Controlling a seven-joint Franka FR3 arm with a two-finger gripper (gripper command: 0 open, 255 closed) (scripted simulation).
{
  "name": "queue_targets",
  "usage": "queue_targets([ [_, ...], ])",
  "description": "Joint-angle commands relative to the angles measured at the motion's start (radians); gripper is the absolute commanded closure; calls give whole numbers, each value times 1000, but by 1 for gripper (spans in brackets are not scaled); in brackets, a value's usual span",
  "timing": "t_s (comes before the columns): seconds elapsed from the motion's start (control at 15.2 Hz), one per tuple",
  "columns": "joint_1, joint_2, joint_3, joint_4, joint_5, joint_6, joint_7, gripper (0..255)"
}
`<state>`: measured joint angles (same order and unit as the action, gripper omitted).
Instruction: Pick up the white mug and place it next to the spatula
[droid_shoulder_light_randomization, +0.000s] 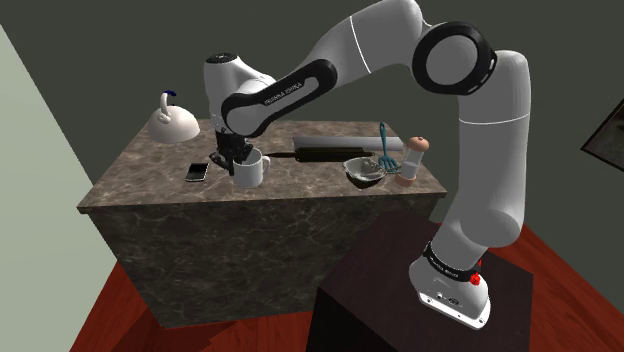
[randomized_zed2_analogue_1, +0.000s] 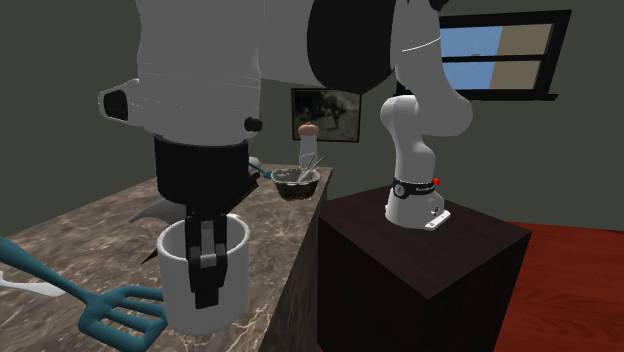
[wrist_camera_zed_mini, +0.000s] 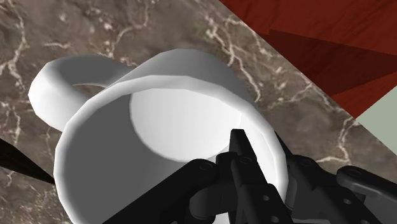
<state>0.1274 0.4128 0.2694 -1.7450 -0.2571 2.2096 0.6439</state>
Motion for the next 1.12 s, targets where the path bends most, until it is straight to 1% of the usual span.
queue_targets([
  [0.0, 1, -9, 3, 16, 5, -24, -4, 255],
  [1.06, -4, -78, 18, 135, 44, -207, -43, 255],
])
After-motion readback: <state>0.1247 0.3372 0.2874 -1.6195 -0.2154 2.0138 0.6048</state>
